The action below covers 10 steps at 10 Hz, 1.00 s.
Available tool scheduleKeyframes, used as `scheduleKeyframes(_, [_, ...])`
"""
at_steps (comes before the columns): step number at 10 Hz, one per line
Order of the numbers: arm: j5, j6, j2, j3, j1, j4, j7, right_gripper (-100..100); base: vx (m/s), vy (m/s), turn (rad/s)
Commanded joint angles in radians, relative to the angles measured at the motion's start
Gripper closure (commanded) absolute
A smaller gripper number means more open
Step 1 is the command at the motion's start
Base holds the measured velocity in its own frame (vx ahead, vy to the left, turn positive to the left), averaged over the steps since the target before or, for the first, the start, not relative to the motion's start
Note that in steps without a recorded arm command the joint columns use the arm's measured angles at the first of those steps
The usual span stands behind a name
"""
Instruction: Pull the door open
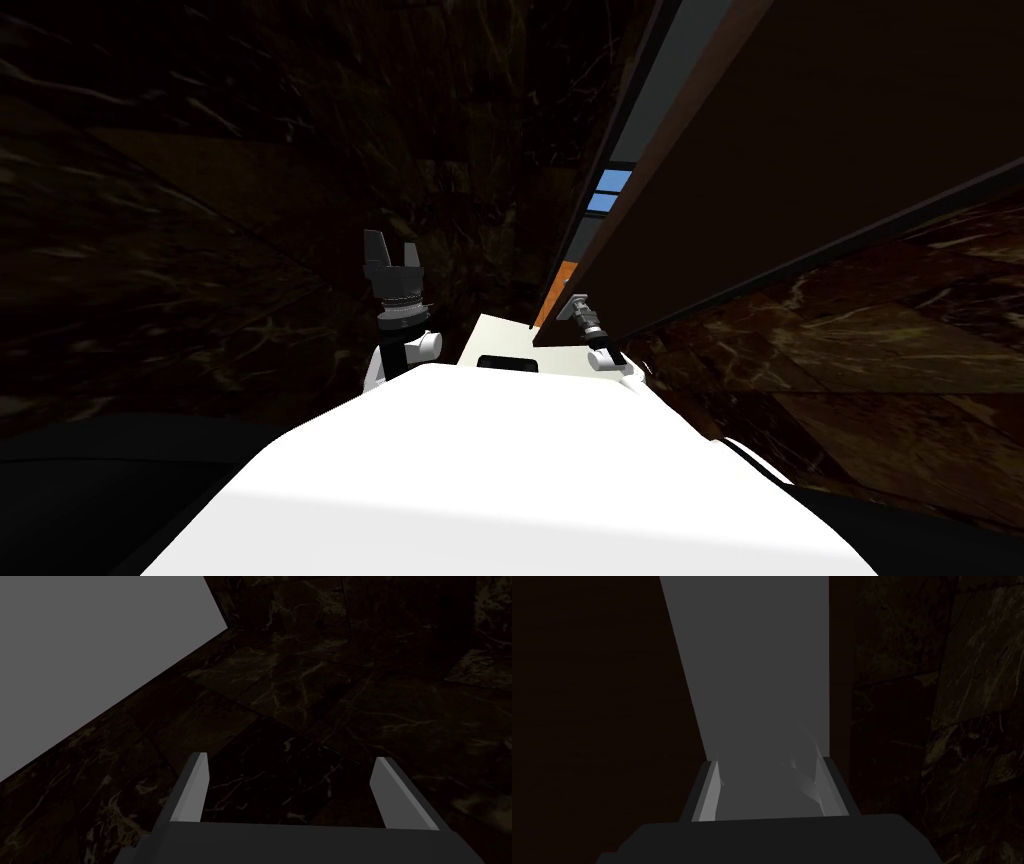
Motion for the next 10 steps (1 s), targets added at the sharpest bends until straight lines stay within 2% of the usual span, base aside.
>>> scheduleKeyframes(1, [-0.006,-0.001,0.005,-0.005,-0.003,0.0,-0.035,100,-0.035,-0.031,0.063])
scheduleKeyframes(4, [-0.018,0.001,0.013,-0.014,-0.009,0.005,-0.101,100,-0.036,-0.028,0.068])
scheduleKeyframes(9, [-0.045,0.004,0.033,-0.035,-0.022,0.019,-0.245,100,-0.056,-0.042,0.096])
scheduleKeyframes(10, [-0.045,0.004,0.033,-0.035,-0.022,0.019,-0.252,100,-0.044,-0.027,0.045])
